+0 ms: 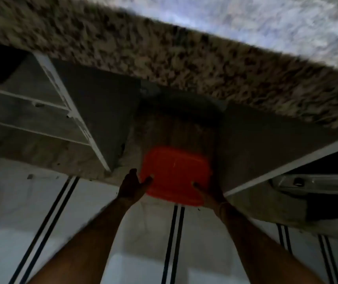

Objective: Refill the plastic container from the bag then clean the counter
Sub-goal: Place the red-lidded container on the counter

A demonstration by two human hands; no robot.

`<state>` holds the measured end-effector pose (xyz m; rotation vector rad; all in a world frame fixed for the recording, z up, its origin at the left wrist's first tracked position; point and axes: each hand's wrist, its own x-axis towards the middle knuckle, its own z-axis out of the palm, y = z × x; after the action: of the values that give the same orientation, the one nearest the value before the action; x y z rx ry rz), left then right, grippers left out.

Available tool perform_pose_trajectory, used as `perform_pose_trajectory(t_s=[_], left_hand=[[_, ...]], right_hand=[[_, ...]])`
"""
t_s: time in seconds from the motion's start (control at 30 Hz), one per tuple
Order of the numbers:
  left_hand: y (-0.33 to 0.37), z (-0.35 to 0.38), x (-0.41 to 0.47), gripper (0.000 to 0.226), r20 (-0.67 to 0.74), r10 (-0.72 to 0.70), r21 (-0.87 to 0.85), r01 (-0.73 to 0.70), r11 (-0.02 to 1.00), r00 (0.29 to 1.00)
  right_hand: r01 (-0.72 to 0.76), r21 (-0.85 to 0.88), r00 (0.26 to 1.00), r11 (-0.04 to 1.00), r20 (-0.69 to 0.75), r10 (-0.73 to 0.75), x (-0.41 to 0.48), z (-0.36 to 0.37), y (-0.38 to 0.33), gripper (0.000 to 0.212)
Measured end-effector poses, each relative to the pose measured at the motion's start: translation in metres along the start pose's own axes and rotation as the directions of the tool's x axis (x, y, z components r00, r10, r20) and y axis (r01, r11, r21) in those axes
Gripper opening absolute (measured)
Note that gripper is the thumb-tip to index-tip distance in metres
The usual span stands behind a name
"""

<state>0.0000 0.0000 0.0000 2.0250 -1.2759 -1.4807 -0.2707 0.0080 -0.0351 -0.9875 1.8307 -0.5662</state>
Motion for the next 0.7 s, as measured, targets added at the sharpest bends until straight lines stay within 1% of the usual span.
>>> perform_pose_trajectory(t_s=[0.03,0.07,0.1,0.13,0.17,0.2,0.23,0.27,0.3,0.33,0.37,0.4,0.47,0.53,0.57,0.63,0.7], left_hand=[[-0.003,0.005,0.007,0.100,-0.002,0.013,-0.074,-0.013,0.997,1.000],[-0.009,0.011,0.018,0.096,0.012,0.025,-0.117,-0.024,0.993,1.000],[-0.012,0.017,0.028,0.089,0.022,0.045,-0.162,-0.041,0.986,0.999],[-0.018,0.023,0.040,0.086,0.038,0.073,-0.200,-0.064,0.978,0.997],[-0.022,0.028,0.049,0.089,0.036,0.094,-0.240,-0.082,0.967,0.995],[-0.030,0.035,0.064,0.104,0.016,0.101,-0.259,-0.093,0.961,0.995],[-0.046,0.040,0.086,0.123,-0.009,0.097,-0.286,-0.095,0.954,0.995],[-0.064,0.045,0.114,0.135,-0.013,0.097,-0.315,-0.097,0.944,0.995],[-0.080,0.050,0.138,0.136,-0.002,0.095,-0.328,-0.090,0.940,0.995],[-0.090,0.054,0.154,0.130,0.009,0.098,-0.320,-0.090,0.943,0.995],[-0.096,0.057,0.165,0.122,0.007,0.092,-0.317,-0.085,0.945,0.996],[-0.087,0.054,0.153,0.113,-0.011,0.085,-0.306,-0.084,0.948,0.996],[-0.069,0.053,0.120,0.094,-0.061,0.046,-0.285,-0.062,0.956,0.997],[-0.055,0.046,0.085,0.066,-0.061,0.038,-0.282,-0.054,0.958,0.997],[-0.052,0.040,0.069,0.056,-0.047,0.016,-0.280,-0.029,0.959,0.999],[-0.036,0.019,0.028,0.051,-0.032,-0.026,-0.266,0.016,0.964,0.999],[-0.024,-0.012,-0.022,0.056,-0.078,-0.063,-0.261,0.040,0.965,0.995]], right_hand=[[0.021,0.035,1.000,0.999,-0.009,-0.021,0.009,0.003,0.007,0.112],[-0.004,0.056,1.000,0.998,-0.017,0.005,0.017,0.005,0.012,0.113],[-0.019,0.092,1.000,0.996,-0.018,0.021,0.030,0.007,0.021,0.119],[-0.037,0.118,0.999,0.992,-0.030,0.041,0.046,0.007,0.033,0.129],[-0.043,0.145,0.997,0.989,-0.059,0.052,0.069,0.008,0.056,0.140],[-0.053,0.147,0.994,0.988,-0.089,0.067,0.083,0.010,0.069,0.146],[-0.050,0.152,0.992,0.987,-0.108,0.067,0.090,0.011,0.071,0.144],[-0.041,0.165,0.993,0.985,-0.105,0.059,0.093,0.011,0.069,0.134],[-0.023,0.186,0.995,0.982,-0.095,0.041,0.084,0.012,0.057,0.113],[-0.026,0.204,0.995,0.979,-0.093,0.046,0.080,0.012,0.051,0.088],[-0.020,0.243,0.994,0.970,-0.099,0.045,0.078,0.012,0.050,0.071],[-0.016,0.278,0.993,0.960,-0.104,0.047,0.076,0.013,0.050,0.063],[-0.028,0.347,0.991,0.938,-0.115,0.072,0.059,0.013,0.054,0.067],[-0.019,0.376,0.984,0.926,-0.159,0.084,0.033,0.014,0.056,0.084],[-0.011,0.392,0.979,0.920,-0.182,0.089,0.017,0.012,0.052,0.089],[-0.020,0.369,0.975,0.929,-0.199,0.100,-0.020,0.004,0.031,0.085],[-0.045,0.361,0.981,0.931,-0.162,0.110,-0.067,-0.005,-0.001,0.075]])
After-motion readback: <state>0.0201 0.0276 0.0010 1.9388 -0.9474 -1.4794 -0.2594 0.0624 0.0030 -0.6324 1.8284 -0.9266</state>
